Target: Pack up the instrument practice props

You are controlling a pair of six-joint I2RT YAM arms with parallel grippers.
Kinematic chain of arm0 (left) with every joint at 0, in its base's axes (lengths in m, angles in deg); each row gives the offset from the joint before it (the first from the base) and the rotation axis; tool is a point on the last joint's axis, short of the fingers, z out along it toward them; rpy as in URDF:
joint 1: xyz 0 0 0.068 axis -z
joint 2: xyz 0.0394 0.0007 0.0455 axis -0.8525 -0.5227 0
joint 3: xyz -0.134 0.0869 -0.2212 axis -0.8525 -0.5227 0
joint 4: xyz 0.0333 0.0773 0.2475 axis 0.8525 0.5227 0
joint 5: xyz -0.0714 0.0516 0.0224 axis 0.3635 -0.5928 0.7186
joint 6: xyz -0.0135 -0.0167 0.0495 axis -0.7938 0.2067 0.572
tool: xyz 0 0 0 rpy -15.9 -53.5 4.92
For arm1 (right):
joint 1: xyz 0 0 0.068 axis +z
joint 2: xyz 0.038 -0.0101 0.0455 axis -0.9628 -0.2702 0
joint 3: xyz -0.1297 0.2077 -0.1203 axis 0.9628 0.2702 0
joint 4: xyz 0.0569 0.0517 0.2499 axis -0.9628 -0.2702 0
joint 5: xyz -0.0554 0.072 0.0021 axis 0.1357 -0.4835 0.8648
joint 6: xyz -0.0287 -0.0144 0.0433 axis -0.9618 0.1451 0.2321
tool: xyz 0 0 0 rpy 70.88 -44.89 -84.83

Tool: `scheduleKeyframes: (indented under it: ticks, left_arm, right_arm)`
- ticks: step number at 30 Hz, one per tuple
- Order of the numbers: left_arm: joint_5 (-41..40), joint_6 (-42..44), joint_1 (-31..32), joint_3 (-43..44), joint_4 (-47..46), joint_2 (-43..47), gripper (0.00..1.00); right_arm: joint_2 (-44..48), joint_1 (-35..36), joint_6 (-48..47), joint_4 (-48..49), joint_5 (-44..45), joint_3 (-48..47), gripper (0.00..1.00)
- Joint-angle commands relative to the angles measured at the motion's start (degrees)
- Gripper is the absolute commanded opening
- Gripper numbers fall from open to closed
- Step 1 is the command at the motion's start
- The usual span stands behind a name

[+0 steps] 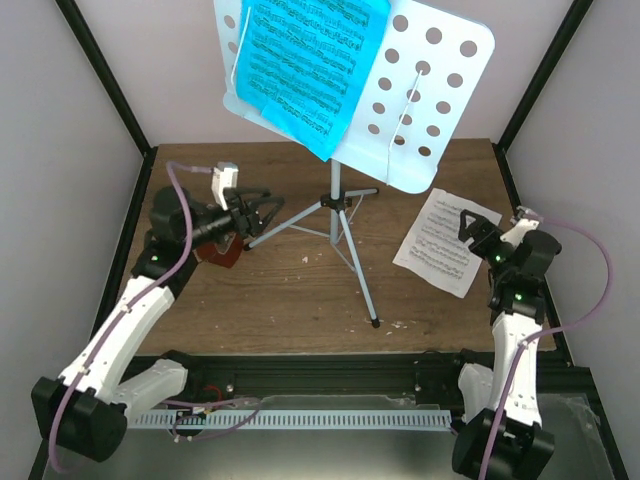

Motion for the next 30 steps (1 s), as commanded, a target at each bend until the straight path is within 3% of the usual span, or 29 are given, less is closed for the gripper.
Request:
scheduleKeyframes:
  ticks: [1,6,12,17,24,30]
  left_arm:
    - [12.53,1.74,-0.37,-5.56,-14.0,-4.36,0.69]
    - [13.97,0.91,0.83,-8.27,-28.88,-10.75,0.64]
    - [8.69,10.87,7.49,-2.91,-28.23,-18.28,0.64]
    - [3.79,10.4,8.44,-1.71,-38.48,-24.99,0.64]
    - [3.01,7.91,8.85,2.24,-47.4,-33.79,0.65]
    - [4.37,9.69,9.24,5.61,-45.7,-36.83,0.58]
  right_arm:
    - [-0.77,0.71,2.17,4.36,-17.92,-1.06,0.91]
    - [-0.83,6.21,0.2,4.5,-21.55,-0.52,0.9]
    - [0.65,8.3,-1.02,5.7,-24.87,1.68,0.9]
    - [2.95,8.42,-2.54,5.49,-26.08,1.68,0.91]
    - [5.8,8.41,-4.89,4.83,-26.61,2.31,0.93]
    - [7.76,8.47,-6.56,2.67,-25.49,2.1,0.93]
